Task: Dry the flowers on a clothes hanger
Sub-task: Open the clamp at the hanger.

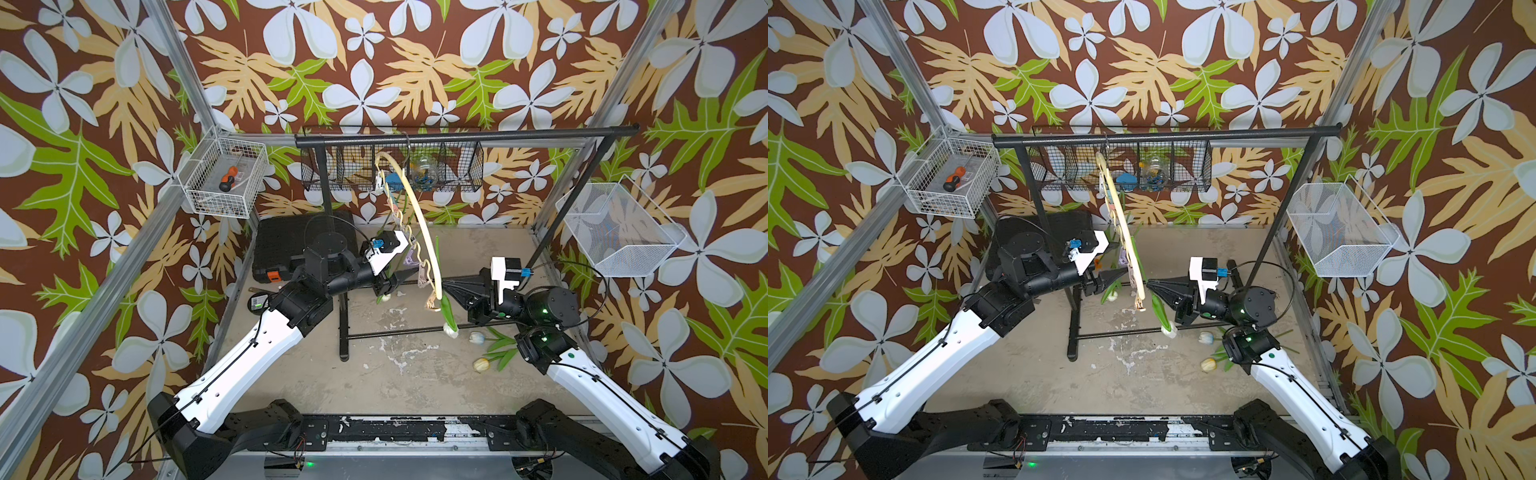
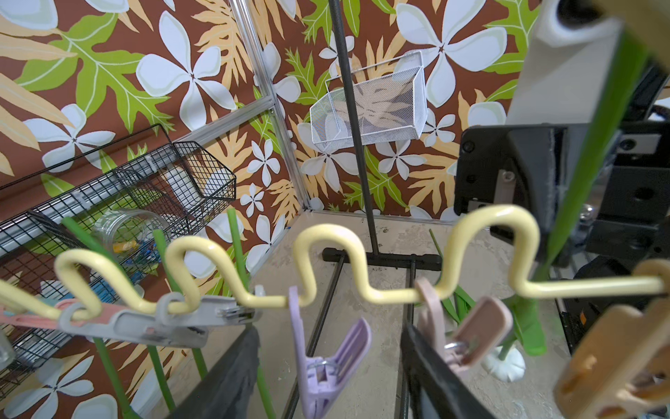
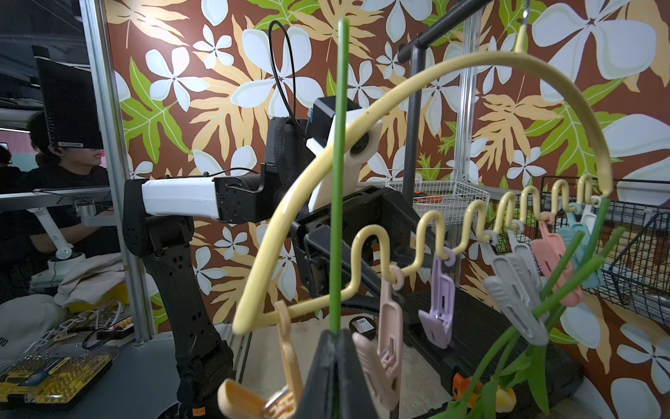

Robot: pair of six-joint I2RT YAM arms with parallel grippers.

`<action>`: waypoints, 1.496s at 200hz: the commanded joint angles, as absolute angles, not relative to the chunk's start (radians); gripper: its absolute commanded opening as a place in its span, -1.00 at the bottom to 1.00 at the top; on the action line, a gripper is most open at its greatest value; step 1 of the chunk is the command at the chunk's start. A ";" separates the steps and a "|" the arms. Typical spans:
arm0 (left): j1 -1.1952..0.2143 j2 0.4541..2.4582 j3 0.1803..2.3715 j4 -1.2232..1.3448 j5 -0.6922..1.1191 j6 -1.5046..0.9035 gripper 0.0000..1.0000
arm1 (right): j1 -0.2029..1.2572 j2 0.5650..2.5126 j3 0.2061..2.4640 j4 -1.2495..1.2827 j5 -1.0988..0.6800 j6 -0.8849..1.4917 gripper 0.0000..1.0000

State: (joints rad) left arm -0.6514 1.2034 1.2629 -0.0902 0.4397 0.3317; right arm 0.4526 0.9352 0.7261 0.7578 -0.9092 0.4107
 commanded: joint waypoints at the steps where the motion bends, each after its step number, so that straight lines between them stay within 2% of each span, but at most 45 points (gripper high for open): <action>1: -0.665 1.207 1.261 -0.072 0.392 0.334 0.28 | 0.459 0.925 0.738 0.738 -0.897 0.393 -1.00; 40: -0.670 1.215 1.262 -0.065 0.376 0.329 0.16 | 0.460 0.912 0.742 0.721 -0.892 0.388 -1.00; 142: -0.682 1.230 1.275 -0.063 0.346 0.325 0.09 | 0.468 0.907 0.760 0.701 -0.892 0.388 -1.00; 269: -0.686 1.209 1.256 -0.040 0.409 0.314 -0.39 | 0.468 0.923 0.754 0.679 -0.865 0.388 -1.00; 299: -0.686 1.206 1.244 -0.015 0.425 0.301 -0.44 | 0.468 0.928 0.752 0.686 -0.848 0.398 -1.00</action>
